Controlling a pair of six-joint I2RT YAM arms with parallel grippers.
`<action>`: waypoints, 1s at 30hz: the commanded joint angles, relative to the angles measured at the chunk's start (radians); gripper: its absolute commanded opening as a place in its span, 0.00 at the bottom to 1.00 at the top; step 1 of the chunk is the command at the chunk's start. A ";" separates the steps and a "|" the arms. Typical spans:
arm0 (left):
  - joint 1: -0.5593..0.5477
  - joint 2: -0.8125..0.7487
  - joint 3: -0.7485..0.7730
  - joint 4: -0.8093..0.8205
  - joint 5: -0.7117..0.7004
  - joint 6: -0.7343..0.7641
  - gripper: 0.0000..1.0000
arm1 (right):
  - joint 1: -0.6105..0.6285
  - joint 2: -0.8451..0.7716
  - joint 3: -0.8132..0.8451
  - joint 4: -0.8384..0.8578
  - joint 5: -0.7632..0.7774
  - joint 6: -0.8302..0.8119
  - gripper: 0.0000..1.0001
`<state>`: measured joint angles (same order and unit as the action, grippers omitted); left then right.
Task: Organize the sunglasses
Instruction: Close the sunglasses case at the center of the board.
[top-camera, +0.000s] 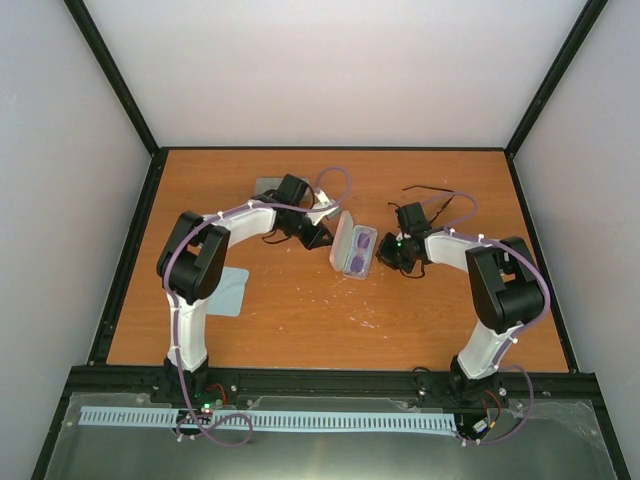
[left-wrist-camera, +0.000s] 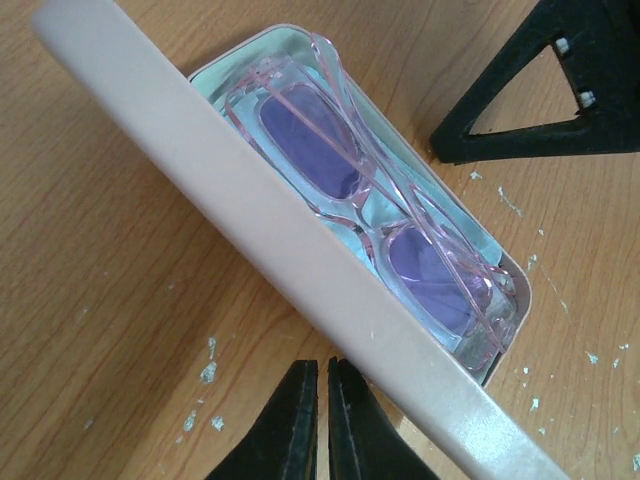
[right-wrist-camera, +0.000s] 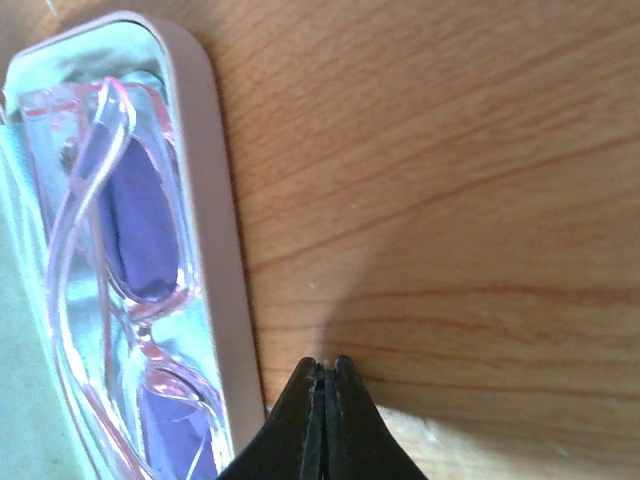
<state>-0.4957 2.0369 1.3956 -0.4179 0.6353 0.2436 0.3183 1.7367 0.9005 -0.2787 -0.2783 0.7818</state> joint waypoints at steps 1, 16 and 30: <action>-0.024 -0.001 0.042 -0.001 -0.001 -0.009 0.08 | 0.003 0.034 -0.001 0.083 -0.049 0.019 0.03; -0.089 0.070 0.098 -0.012 -0.002 -0.010 0.08 | 0.015 0.043 -0.058 0.175 -0.120 0.021 0.03; -0.130 0.129 0.132 -0.017 0.011 -0.018 0.07 | 0.022 0.067 -0.059 0.213 -0.172 0.006 0.03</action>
<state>-0.6010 2.1338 1.4895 -0.4202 0.6277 0.2398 0.3260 1.7794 0.8551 -0.0734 -0.4110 0.7933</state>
